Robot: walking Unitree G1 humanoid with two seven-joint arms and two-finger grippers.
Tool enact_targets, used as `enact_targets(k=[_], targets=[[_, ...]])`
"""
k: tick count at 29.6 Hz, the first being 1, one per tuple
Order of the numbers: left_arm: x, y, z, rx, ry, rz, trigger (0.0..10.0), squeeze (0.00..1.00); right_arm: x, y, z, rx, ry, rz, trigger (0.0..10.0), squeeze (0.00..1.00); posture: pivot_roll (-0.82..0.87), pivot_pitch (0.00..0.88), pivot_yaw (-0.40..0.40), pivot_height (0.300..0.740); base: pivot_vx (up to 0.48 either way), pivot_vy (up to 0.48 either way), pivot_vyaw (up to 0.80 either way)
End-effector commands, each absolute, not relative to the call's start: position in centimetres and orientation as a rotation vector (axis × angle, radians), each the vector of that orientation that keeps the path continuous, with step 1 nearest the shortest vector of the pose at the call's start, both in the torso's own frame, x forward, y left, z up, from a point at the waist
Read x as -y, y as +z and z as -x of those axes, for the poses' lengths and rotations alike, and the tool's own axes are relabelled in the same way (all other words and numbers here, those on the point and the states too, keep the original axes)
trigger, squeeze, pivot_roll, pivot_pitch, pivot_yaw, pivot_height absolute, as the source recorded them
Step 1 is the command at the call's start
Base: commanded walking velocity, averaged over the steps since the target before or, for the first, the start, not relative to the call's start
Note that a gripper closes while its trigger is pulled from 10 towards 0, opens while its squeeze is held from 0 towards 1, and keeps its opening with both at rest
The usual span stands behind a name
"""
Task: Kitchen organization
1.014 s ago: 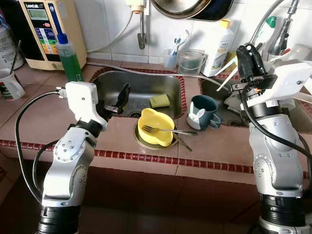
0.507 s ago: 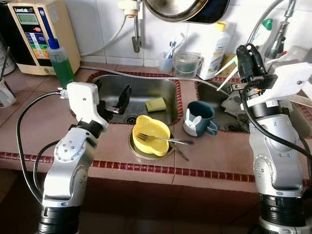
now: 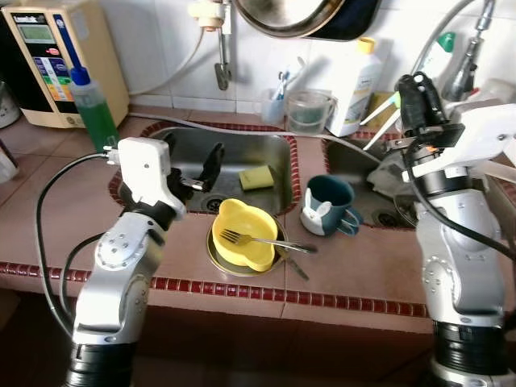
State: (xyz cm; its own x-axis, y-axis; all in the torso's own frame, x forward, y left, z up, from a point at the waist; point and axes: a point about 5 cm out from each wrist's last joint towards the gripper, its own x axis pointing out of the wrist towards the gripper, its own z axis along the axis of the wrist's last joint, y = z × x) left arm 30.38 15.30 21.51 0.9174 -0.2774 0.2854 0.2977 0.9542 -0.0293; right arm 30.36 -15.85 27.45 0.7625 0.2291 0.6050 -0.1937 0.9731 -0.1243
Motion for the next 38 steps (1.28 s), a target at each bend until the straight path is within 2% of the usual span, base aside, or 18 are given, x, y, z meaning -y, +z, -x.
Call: enact_targets(k=[1,24,28,38], targets=[[-14.6,21.7,-30.2,0.291,-0.330,0.077,10.0,0.00,16.5,28.0,-30.1,0.689,0.211,0.069,10.0,0.00,-0.01,0.048,-0.003,0.740,0.326,0.000,0.00],[-14.6,21.5,-29.9,0.276,-0.326,0.079,10.0,0.00,16.7,27.8,-30.1,0.674,0.211,0.071,10.0,0.00,-0.01,0.075,-0.005,0.740,0.329,0.000,0.00],[-14.4,21.7,-29.7,0.294,-0.352,0.100,10.0,0.00,16.8,27.7,-30.1,0.662,0.213,0.040,10.0,0.00,0.00,0.077,-0.002,0.740,0.000,0.000,0.00],[-12.8,22.4,-28.7,0.309,-0.470,0.032,10.0,0.00,18.0,27.6,-31.5,0.606,0.233,-0.083,10.0,0.00,0.00,0.092,0.003,0.740,0.000,0.000,0.00]])
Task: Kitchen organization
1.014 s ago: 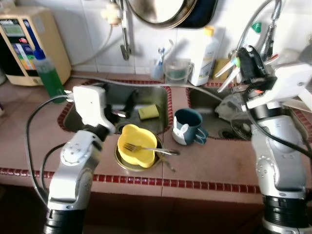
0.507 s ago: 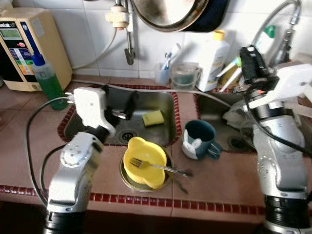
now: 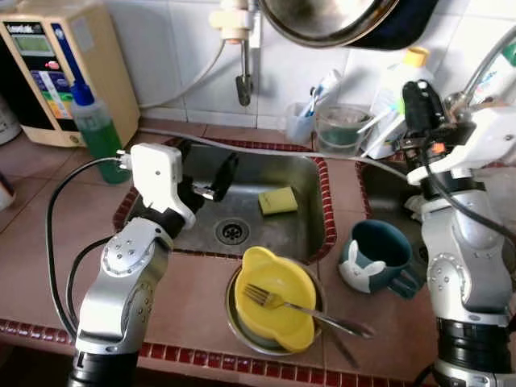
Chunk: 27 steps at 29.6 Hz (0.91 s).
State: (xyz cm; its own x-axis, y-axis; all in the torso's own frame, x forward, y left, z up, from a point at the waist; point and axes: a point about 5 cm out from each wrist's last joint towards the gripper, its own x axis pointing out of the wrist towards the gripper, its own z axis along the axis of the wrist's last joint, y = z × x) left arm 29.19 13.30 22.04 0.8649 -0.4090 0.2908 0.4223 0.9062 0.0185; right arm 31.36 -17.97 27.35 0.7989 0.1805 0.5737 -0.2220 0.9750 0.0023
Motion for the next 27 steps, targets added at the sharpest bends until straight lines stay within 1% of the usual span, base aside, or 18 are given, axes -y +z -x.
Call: enact_targets(k=[1,8,10,12,16,20,26,27], targets=[[-12.7,22.5,-28.5,0.309,-0.484,0.027,10.0,0.00,18.0,27.6,-31.7,0.595,0.238,-0.101,10.0,0.00,0.01,0.098,0.002,0.740,0.000,0.000,0.00],[-11.7,22.9,-27.4,0.308,-0.568,-0.016,10.0,0.00,18.0,27.3,-32.9,0.541,0.286,-0.224,10.0,0.00,0.01,0.127,0.007,0.740,0.000,0.000,0.00],[-11.4,22.9,-27.1,0.304,-0.589,-0.028,10.0,0.00,18.1,27.2,-33.2,0.531,0.291,-0.230,10.0,0.00,0.01,0.127,0.007,0.740,0.000,0.000,0.00],[-10.9,22.6,-26.2,0.287,-0.633,-0.033,10.0,0.00,18.2,26.8,-33.7,0.503,0.301,-0.238,10.0,0.00,0.02,0.162,0.011,0.740,0.000,0.000,0.00],[-10.5,22.1,-25.6,0.259,-0.656,-0.044,10.0,0.00,18.2,26.4,-34.2,0.479,0.308,-0.235,10.0,0.00,0.03,0.172,0.011,0.740,0.000,0.000,0.00],[-10.0,21.5,-24.6,0.224,-0.692,-0.040,10.0,0.00,17.9,26.1,-34.9,0.451,0.318,-0.280,10.0,0.00,0.04,0.207,0.013,0.740,0.000,0.000,0.00],[-9.8,21.5,-24.1,0.210,-0.715,-0.046,10.0,0.00,17.2,26.1,-35.8,0.433,0.332,-0.332,10.0,0.00,0.05,0.221,0.018,0.740,0.000,0.000,0.00],[-9.8,21.5,-24.1,0.207,-0.720,-0.051,10.0,0.00,16.7,26.4,-36.0,0.428,0.354,-0.358,10.0,0.00,0.05,0.222,0.017,0.740,0.000,0.000,0.00]])
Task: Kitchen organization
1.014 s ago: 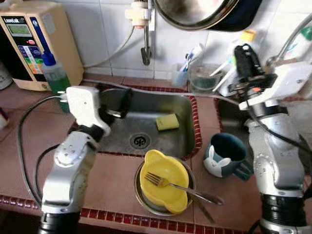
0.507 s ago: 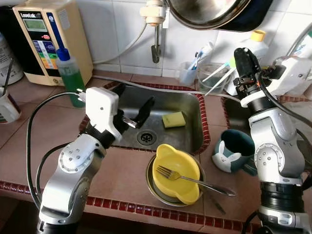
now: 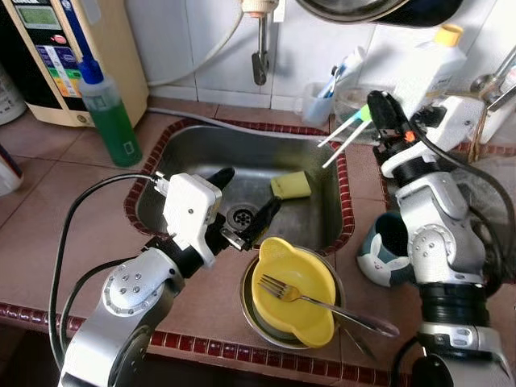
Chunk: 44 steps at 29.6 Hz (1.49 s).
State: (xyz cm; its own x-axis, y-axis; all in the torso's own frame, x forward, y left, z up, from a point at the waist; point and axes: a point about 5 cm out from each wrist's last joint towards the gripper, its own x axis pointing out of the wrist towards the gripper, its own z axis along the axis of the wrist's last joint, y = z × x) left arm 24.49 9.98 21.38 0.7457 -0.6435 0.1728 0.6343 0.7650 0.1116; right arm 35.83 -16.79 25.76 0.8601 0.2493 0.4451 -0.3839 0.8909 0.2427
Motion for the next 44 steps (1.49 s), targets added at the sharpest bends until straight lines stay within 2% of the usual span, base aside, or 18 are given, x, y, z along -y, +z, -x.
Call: enact_targets(k=[1,11,19,20,21,22,23,44], targets=[[-9.8,21.6,-24.0,0.207,-0.720,-0.051,10.0,0.00,16.5,26.4,-36.1,0.425,0.360,-0.364,10.0,0.00,0.05,0.222,0.017,0.740,0.000,0.000,0.00],[-9.2,22.1,-23.7,0.215,-0.744,-0.038,10.0,0.00,14.4,26.7,-36.0,0.355,0.478,-0.471,10.0,0.00,0.04,0.226,0.010,0.740,0.000,0.000,0.00],[-9.2,22.3,-23.8,0.222,-0.742,-0.036,10.0,0.00,13.8,26.1,-35.4,0.308,0.503,-0.553,10.0,0.00,0.04,0.226,0.007,0.740,0.000,0.000,0.00],[-9.2,22.3,-23.8,0.222,-0.743,-0.036,10.0,0.00,13.8,25.9,-35.2,0.299,0.505,-0.572,10.0,0.07,0.04,0.225,0.009,0.740,0.000,0.000,0.00],[-9.1,22.3,-23.8,0.221,-0.743,-0.036,10.0,0.00,13.8,25.9,-35.2,0.295,0.506,-0.578,10.0,0.07,0.04,0.225,0.009,0.740,0.000,0.000,0.00],[-9.1,22.3,-23.8,0.222,-0.743,-0.036,10.0,0.00,13.9,25.9,-35.1,0.293,0.507,-0.582,10.0,0.51,0.04,0.225,0.009,0.740,0.000,0.000,0.00],[-9.1,22.3,-23.8,0.221,-0.744,-0.035,10.0,0.00,13.9,25.8,-35.1,0.288,0.506,-0.588,10.0,1.00,0.04,0.225,0.010,0.740,0.000,0.000,0.00],[-9.0,22.3,-23.9,0.222,-0.753,-0.029,10.0,0.00,14.4,26.5,-34.8,0.313,0.495,-0.616,10.0,1.00,0.04,0.214,0.019,0.740,0.000,0.000,0.00]])
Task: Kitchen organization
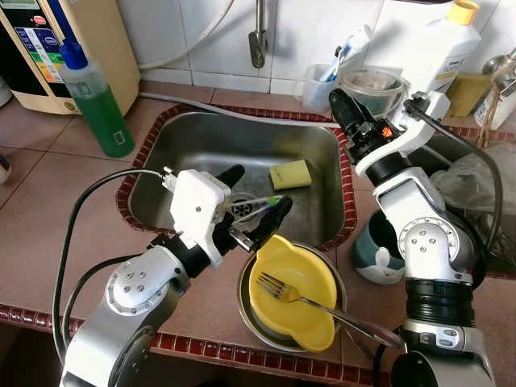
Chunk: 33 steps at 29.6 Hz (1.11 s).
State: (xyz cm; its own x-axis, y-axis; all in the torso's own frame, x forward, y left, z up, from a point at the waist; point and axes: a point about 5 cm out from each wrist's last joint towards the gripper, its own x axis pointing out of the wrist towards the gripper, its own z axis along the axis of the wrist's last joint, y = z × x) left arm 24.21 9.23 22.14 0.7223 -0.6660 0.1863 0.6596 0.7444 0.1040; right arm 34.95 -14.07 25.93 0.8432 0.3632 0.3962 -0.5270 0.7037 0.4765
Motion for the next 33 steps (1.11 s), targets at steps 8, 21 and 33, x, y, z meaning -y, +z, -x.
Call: enact_targets(k=[8,21,33], targets=[[-9.3,22.4,-24.4,0.228,-0.735,-0.031,10.0,0.00,14.6,27.7,-34.3,0.401,0.492,-0.484,10.0,1.00,0.03,0.197,0.019,0.740,0.000,0.000,0.00],[-10.6,22.3,-27.3,0.234,-0.560,0.006,10.0,0.00,12.8,29.5,-32.0,0.553,0.504,-0.323,10.0,0.00,0.01,0.115,0.012,0.740,0.000,0.000,0.00],[-13.8,23.4,-30.7,0.301,-0.311,0.043,10.0,0.00,14.3,28.3,-31.2,0.636,0.224,-0.082,10.0,0.00,0.02,0.058,0.002,0.740,0.000,0.000,0.00]])
